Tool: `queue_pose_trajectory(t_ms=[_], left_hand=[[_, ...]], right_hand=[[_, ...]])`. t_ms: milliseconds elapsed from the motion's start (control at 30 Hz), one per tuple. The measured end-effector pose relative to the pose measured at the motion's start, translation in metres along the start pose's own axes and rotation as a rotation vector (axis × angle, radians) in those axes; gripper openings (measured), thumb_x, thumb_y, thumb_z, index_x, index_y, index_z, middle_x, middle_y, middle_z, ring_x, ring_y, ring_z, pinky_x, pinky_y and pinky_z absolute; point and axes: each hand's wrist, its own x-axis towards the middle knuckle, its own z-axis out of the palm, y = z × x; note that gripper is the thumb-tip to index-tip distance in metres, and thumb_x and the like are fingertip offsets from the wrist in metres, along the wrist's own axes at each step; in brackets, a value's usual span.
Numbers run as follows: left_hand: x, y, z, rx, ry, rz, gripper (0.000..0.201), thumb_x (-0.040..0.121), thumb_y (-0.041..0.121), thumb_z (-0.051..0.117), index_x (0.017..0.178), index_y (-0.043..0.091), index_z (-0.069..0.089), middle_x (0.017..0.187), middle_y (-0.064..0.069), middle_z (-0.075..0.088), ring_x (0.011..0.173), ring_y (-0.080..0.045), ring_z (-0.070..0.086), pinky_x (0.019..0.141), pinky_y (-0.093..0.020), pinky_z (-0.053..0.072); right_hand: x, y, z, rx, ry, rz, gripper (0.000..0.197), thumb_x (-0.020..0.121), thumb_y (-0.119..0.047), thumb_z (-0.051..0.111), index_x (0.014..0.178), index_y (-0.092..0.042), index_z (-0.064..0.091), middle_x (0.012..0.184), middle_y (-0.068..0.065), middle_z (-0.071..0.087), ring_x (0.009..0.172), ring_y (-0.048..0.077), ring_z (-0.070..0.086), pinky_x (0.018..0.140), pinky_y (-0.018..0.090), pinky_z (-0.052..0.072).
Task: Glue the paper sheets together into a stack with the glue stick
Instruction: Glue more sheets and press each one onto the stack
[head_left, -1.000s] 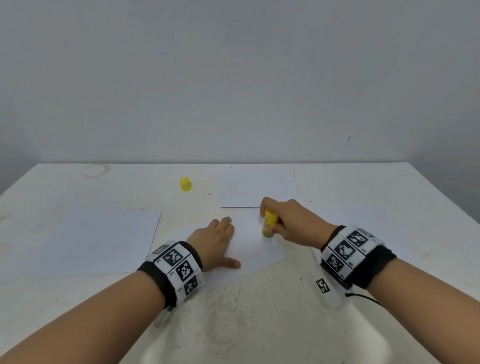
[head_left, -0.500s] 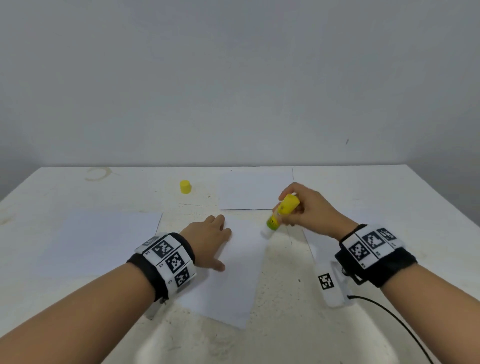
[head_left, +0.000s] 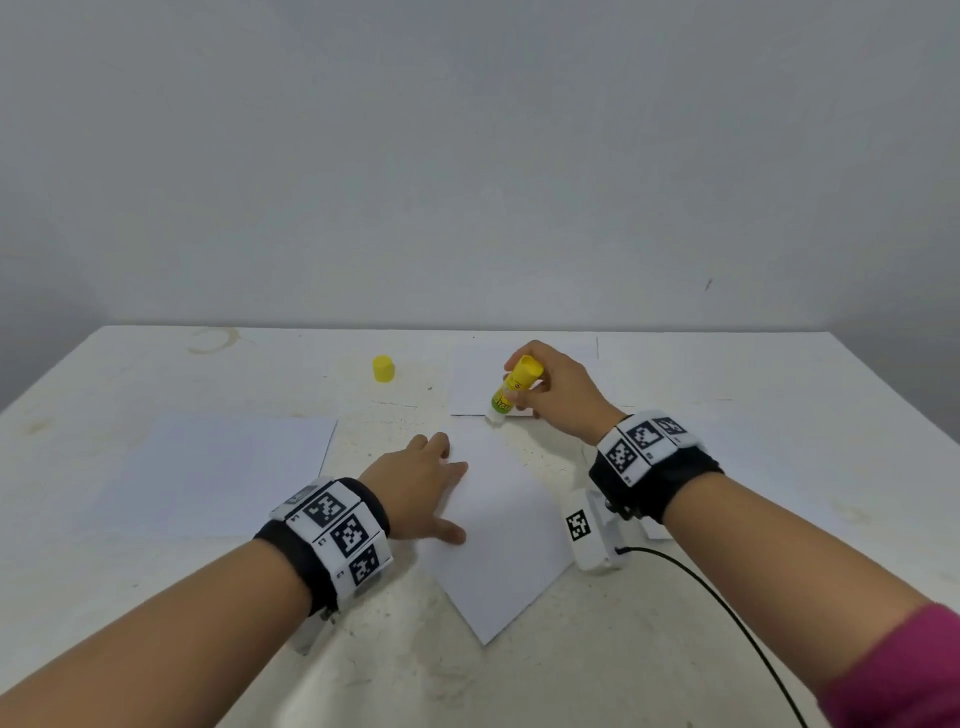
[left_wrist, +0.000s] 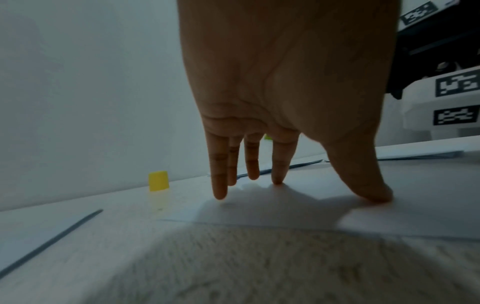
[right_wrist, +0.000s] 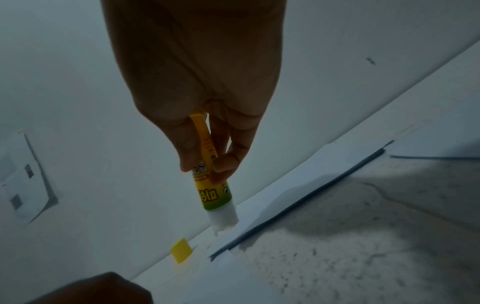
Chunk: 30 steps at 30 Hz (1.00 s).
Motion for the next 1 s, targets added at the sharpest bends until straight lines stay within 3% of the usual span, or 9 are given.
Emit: queue_pose_trajectory(t_ms=[200, 433, 567, 633, 733, 867, 1000], left_hand=[[-0.001, 0.007, 0.004, -0.05, 0.013, -0.087, 0.081, 0.084, 0.066, 0.053, 0.143, 0.015, 0.032, 0.139, -0.007, 0.036, 0.122, -0.025, 0.039, 0.093, -0.037, 0.046], [0.0, 0.005, 0.003, -0.036, -0.001, -0.082, 0.086, 0.081, 0.068, 0.055, 0.146, 0.016, 0.03, 0.139, -0.008, 0.036, 0.122, -0.026, 0.04, 0.093, -0.037, 0.046], [0.001, 0.001, 0.001, -0.037, -0.009, -0.073, 0.089, 0.08, 0.068, 0.057, 0.148, 0.02, 0.026, 0.142, -0.006, 0.033, 0.124, -0.025, 0.038, 0.095, -0.037, 0.045], [0.002, 0.0, 0.001, -0.047, -0.005, -0.068, 0.089, 0.079, 0.068, 0.059, 0.148, 0.021, 0.027, 0.141, -0.006, 0.034, 0.124, -0.024, 0.038, 0.095, -0.037, 0.045], [0.005, -0.002, 0.001, -0.066, 0.002, -0.062, 0.09, 0.076, 0.068, 0.061, 0.146, 0.021, 0.03, 0.139, -0.004, 0.035, 0.122, -0.023, 0.039, 0.095, -0.036, 0.045], [0.007, -0.004, 0.001, -0.05, 0.002, -0.05, 0.091, 0.074, 0.069, 0.063, 0.144, 0.021, 0.03, 0.137, -0.003, 0.034, 0.12, -0.023, 0.04, 0.094, -0.035, 0.044], [0.008, -0.004, 0.0, -0.02, -0.006, -0.038, 0.09, 0.076, 0.067, 0.062, 0.146, 0.021, 0.028, 0.151, -0.001, 0.016, 0.126, -0.024, 0.037, 0.095, -0.037, 0.045]], right_hand=[[0.012, -0.012, 0.026, -0.14, -0.113, -0.029, 0.027, 0.084, -0.017, 0.071, 0.103, -0.018, 0.052, 0.11, 0.009, 0.062, 0.09, 0.023, 0.059, 0.077, 0.028, 0.048], [0.013, -0.016, 0.048, -0.3, -0.276, -0.089, 0.022, 0.089, -0.013, 0.064, 0.107, -0.015, 0.052, 0.103, 0.012, 0.064, 0.091, 0.026, 0.059, 0.08, 0.034, 0.05], [0.002, -0.011, 0.034, -0.406, -0.336, -0.123, 0.02, 0.092, -0.018, 0.062, 0.108, -0.017, 0.051, 0.092, 0.003, 0.057, 0.078, 0.017, 0.052, 0.063, 0.021, 0.039], [-0.007, -0.004, 0.021, -0.428, -0.363, -0.136, 0.02, 0.091, -0.022, 0.063, 0.108, -0.019, 0.052, 0.097, 0.004, 0.062, 0.077, 0.014, 0.053, 0.066, 0.023, 0.041], [-0.025, 0.002, 0.0, -0.449, -0.421, -0.13, 0.019, 0.091, -0.025, 0.063, 0.107, -0.022, 0.053, 0.111, 0.003, 0.064, 0.092, 0.017, 0.059, 0.08, 0.03, 0.049], [-0.047, 0.004, -0.027, -0.479, -0.48, -0.109, 0.019, 0.09, -0.023, 0.065, 0.106, -0.021, 0.054, 0.112, -0.002, 0.066, 0.097, 0.015, 0.061, 0.08, 0.022, 0.049], [-0.062, 0.005, -0.045, -0.501, -0.53, -0.074, 0.018, 0.089, -0.022, 0.067, 0.099, -0.025, 0.054, 0.106, -0.003, 0.068, 0.094, 0.015, 0.063, 0.085, 0.036, 0.052]])
